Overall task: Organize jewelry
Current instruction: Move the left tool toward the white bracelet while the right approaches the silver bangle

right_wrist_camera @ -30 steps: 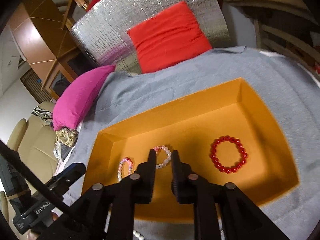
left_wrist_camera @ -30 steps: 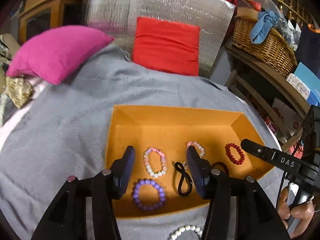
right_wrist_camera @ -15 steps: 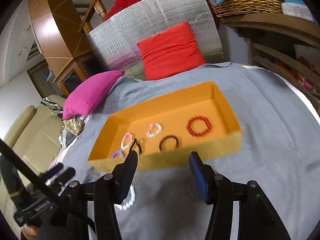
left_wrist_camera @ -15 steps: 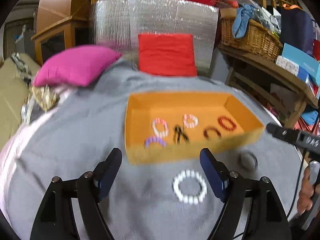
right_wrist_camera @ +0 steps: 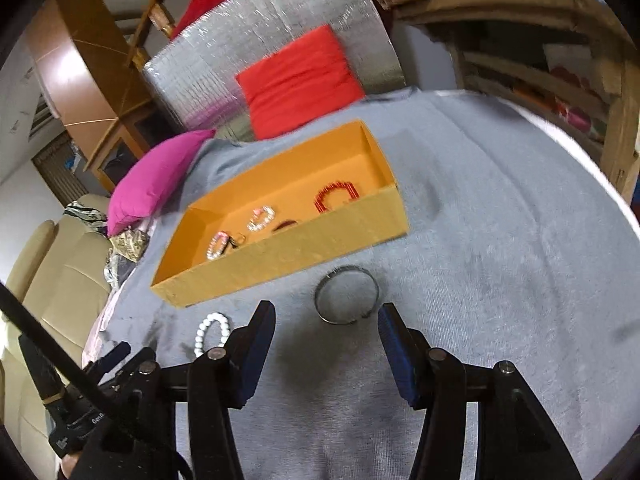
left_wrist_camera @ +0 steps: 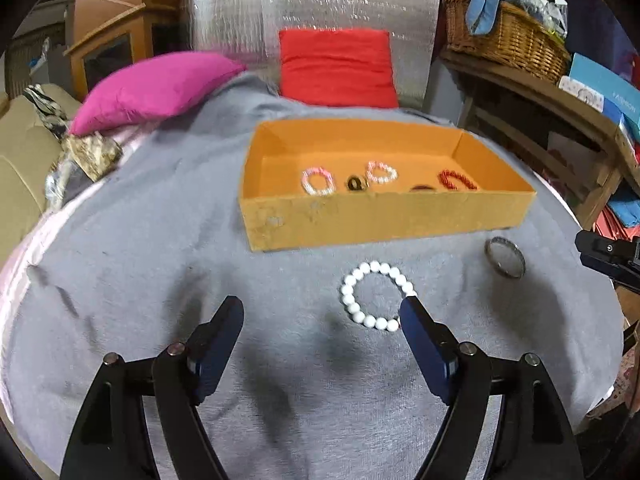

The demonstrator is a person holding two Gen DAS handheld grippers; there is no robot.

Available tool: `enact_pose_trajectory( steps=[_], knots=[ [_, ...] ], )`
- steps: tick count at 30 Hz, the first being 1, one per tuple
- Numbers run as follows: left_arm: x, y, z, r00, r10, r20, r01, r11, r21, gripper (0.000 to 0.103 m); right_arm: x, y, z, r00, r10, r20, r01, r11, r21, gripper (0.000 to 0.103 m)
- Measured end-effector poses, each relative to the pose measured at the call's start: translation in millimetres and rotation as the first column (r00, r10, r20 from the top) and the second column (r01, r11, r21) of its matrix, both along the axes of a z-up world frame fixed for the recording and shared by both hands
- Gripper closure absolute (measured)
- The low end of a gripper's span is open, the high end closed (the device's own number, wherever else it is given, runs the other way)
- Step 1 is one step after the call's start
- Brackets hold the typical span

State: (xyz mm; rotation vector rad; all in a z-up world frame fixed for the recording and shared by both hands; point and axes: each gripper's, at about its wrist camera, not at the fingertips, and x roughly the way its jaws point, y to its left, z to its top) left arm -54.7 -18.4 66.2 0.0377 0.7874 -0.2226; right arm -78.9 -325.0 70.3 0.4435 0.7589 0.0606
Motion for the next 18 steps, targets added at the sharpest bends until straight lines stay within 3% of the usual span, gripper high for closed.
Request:
enact_pose_trajectory(
  steps=[5,18],
  knots=[
    [8,-9,-12,0.999,-0.024,-0.027,0.025,0.999,0.034,0.022,14,-4,-18,0.995,-0.008,-0.096,0.008,1.000,0.008,0.046],
    [19,-15,-15,0.999,-0.020,-0.036,0.022,0.998,0.055,0.022,30,3,-32,0.985,0.023,-0.171,-0.022,1.000,0.007,0.046]
  ],
)
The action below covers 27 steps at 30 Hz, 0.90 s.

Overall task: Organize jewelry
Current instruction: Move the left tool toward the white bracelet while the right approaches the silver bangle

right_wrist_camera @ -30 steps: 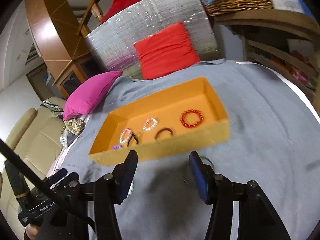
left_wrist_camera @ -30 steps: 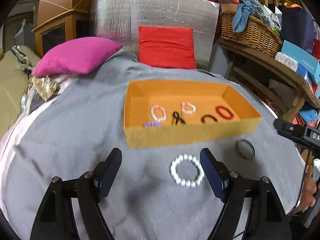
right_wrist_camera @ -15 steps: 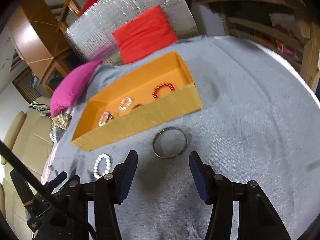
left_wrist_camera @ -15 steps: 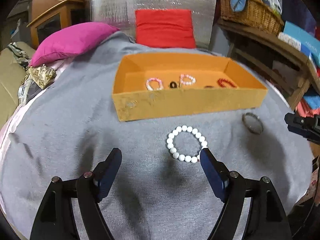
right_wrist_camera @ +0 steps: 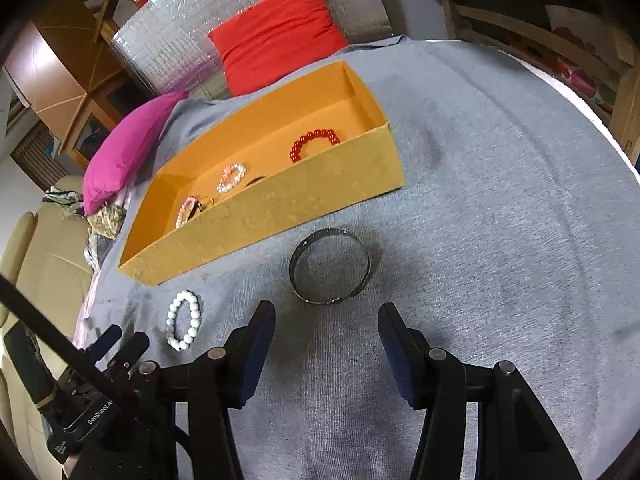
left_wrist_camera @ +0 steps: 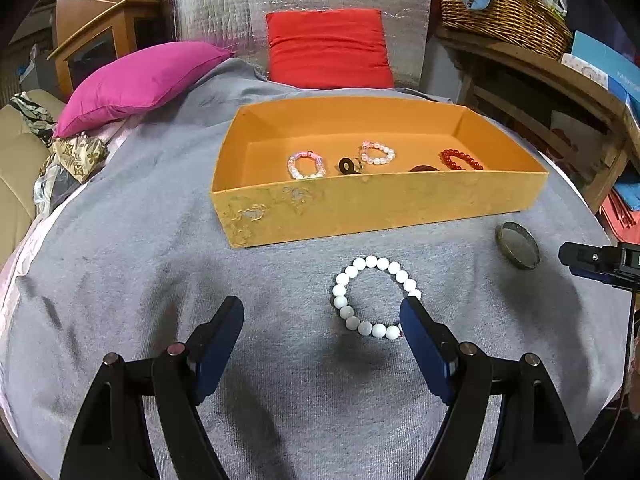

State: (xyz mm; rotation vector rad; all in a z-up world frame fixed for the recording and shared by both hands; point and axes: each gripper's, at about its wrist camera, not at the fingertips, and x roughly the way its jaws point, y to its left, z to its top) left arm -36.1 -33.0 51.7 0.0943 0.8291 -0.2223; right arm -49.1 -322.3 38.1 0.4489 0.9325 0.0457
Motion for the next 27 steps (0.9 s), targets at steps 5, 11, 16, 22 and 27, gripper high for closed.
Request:
enact_pose_trajectory(
  steps=[5,11,16,22,27],
  knots=[
    [0,-2,-1,1.000,-0.007,-0.002,0.007,1.000,0.011,0.022,5,2,-5,1.000,0.009,-0.025,-0.009,1.000,-0.016,0.046],
    [2,-2,-4,1.000,-0.004,-0.018,0.004,1.000,0.018,0.022,20,3,-11,0.999,0.015,-0.048,-0.019,0.998,-0.065,0.046],
    [2,-4,-5,1.000,-0.013,-0.017,0.013,0.999,0.030,0.022,29,4,-13,0.998,0.027,-0.051,-0.031,0.996,-0.088,0.045],
    [3,-2,-6,0.999,-0.010,-0.034,0.011,1.000,0.017,0.022,33,-1,-13,0.999,0.026,-0.039,-0.027,0.999,-0.042,0.045],
    [6,2,-9,0.998,-0.008,-0.060,0.007,1.000,-0.013,0.022,34,-12,-15,0.999,0.000,-0.040,0.001,1.000,0.025,0.045]
  ],
)
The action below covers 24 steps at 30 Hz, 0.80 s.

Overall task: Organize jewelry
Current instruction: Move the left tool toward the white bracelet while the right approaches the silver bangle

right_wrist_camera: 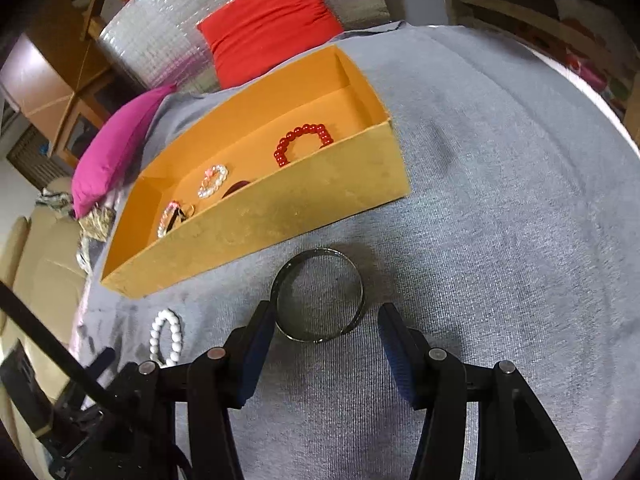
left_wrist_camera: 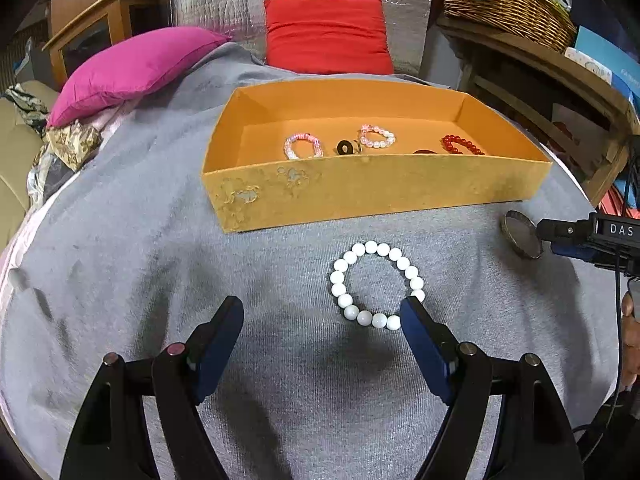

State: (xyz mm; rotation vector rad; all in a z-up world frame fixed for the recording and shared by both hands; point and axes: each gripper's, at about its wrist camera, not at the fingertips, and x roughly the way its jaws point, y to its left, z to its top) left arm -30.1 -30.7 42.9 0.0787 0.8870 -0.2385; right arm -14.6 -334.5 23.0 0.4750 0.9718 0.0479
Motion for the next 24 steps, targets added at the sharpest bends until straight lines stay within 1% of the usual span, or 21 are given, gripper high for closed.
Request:
enact_pose_trajectory(
  steps=[3,6,9,13,16,18,24],
  knots=[
    [1,0,-1,1.000,0.001,-0.009,-0.001,1.000,-0.007,0.022,3,1,0,1.000,-0.003,0.003,0.003,1.000,-0.012,0.045],
    [0,-2,-1,1.000,-0.006,-0.007,0.006,1.000,-0.002,0.022,7,1,-6,1.000,-0.004,-0.014,0.004,1.000,0.027,0.045],
    [0,-4,-3,1.000,-0.011,-0.010,0.011,1.000,0.008,0.022,8,7,-6,1.000,0.006,-0.009,-0.006,1.000,0.020,0.045],
    [0,-5,-5,1.000,-0.015,-0.017,0.015,1.000,0.018,0.022,9,19,-6,0.999,0.042,0.001,-0.042,0.999,0.009,0.045],
    [1,-4,-4,1.000,-0.014,-0.020,0.014,1.000,0.017,0.022,8,27,-5,0.996,0.087,0.011,-0.087,0.996,0.022,0.046],
    [2,-3,-4,1.000,-0.011,-0.021,0.011,1.000,0.015,0.022,8,29,-2,0.995,0.098,0.023,-0.099,0.995,0.016,0.046],
    [3,-1,-4,1.000,-0.005,-0.021,0.006,1.000,0.018,0.022,11,20,1,0.999,0.023,0.025,-0.021,0.998,-0.060,0.046]
  ],
)
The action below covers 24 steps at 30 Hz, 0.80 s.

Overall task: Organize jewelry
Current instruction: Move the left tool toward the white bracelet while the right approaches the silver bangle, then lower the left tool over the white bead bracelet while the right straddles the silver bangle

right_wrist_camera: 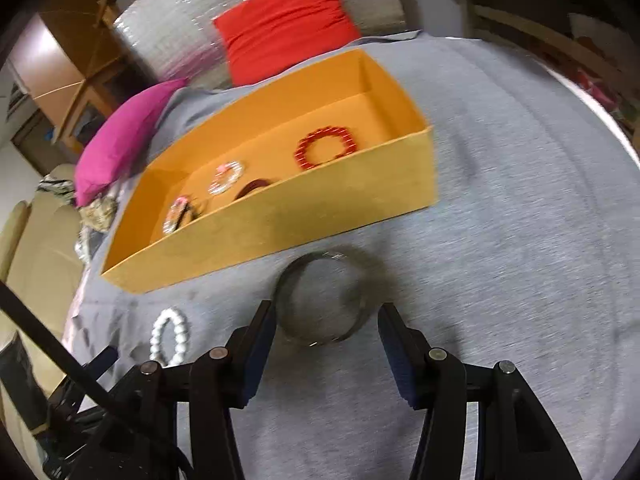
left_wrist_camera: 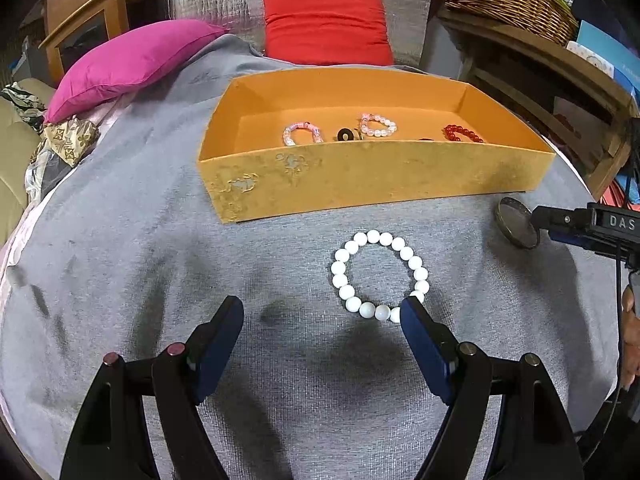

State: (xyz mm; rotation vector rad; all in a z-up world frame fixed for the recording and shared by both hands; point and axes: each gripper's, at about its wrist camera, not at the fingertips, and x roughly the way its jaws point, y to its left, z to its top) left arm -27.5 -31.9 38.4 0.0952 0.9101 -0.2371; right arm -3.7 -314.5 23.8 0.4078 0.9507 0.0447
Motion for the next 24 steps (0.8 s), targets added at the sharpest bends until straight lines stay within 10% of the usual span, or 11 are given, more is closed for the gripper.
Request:
enact_pose_trajectory(
  steps=[6,24],
  knots=[
    [1,0,-1,1.000,-0.001,-0.002,0.001,1.000,0.003,0.022,7,3,7,0.998,0.022,0.051,-0.020,0.999,-0.035,0.031],
    [4,-3,-1,1.000,-0.002,0.002,0.002,1.000,0.019,0.022,38,26,-7,0.983,0.180,0.024,-0.180,0.984,-0.015,0.030]
  ],
)
